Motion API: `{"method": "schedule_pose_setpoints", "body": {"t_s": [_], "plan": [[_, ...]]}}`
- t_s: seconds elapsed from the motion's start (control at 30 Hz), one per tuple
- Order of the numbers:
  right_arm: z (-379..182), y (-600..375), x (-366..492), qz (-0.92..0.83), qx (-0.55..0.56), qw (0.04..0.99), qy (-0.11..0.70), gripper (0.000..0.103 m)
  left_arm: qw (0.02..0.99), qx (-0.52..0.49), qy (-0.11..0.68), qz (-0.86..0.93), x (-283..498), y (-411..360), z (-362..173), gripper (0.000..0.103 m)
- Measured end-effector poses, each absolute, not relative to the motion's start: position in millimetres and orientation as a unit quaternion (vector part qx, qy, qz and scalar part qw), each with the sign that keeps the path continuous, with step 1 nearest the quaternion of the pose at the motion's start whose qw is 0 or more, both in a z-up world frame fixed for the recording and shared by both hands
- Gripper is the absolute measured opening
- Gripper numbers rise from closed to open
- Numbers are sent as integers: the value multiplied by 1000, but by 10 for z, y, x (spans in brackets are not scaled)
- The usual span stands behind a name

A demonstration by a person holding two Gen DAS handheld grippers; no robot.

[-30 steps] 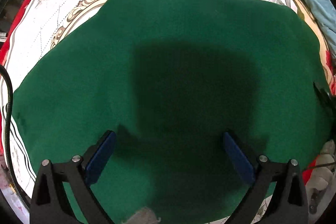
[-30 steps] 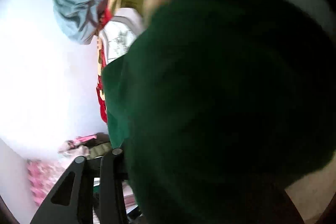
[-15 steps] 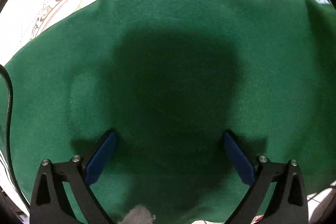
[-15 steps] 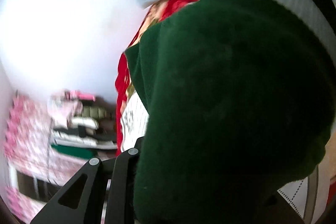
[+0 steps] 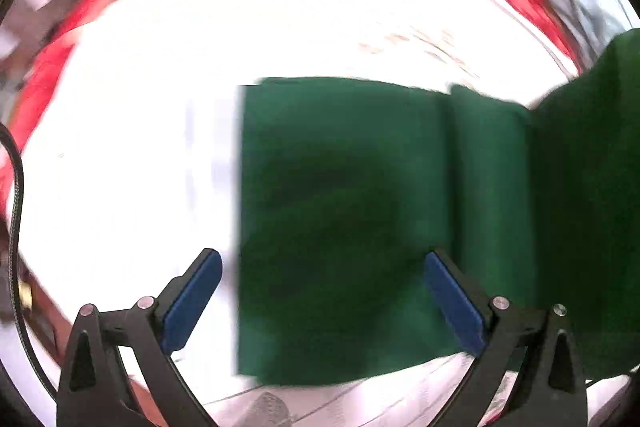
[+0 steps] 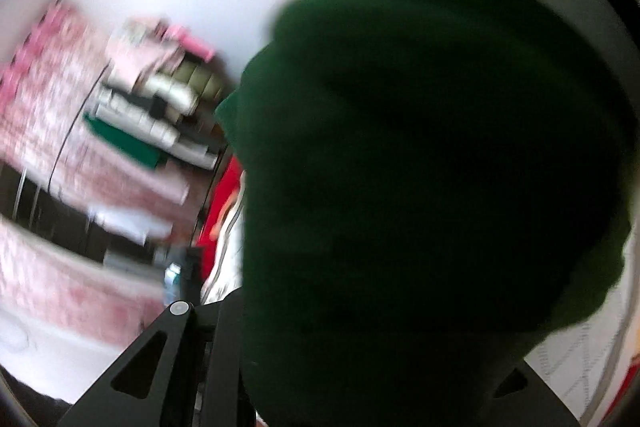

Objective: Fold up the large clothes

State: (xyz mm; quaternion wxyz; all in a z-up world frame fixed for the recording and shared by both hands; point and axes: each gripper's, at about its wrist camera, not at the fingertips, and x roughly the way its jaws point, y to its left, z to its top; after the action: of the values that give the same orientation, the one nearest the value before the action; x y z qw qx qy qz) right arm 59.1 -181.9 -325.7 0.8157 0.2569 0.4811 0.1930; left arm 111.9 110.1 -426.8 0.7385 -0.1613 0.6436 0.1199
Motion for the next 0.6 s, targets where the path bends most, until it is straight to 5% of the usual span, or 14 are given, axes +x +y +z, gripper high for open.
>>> {"method": "schedule_pose_setpoints", "body": {"t_s": [0.17, 0.4, 0.53, 0.6], "plan": [[-3589, -758, 603, 264, 211, 779, 529, 22, 722, -215, 617, 225, 243, 1963, -3973, 103], [-4545, 503, 513, 298, 179, 676, 650, 27, 705, -250, 584, 316, -589, 2236, -3674, 103], [-4655, 847, 428, 337, 169, 621, 687, 67, 712, -250, 566, 332, -755, 2304, -3477, 103], [-4515, 841, 405, 367, 170, 609, 682, 68, 722, -253, 553, 330, -724, 2306, -3368, 103]]}}
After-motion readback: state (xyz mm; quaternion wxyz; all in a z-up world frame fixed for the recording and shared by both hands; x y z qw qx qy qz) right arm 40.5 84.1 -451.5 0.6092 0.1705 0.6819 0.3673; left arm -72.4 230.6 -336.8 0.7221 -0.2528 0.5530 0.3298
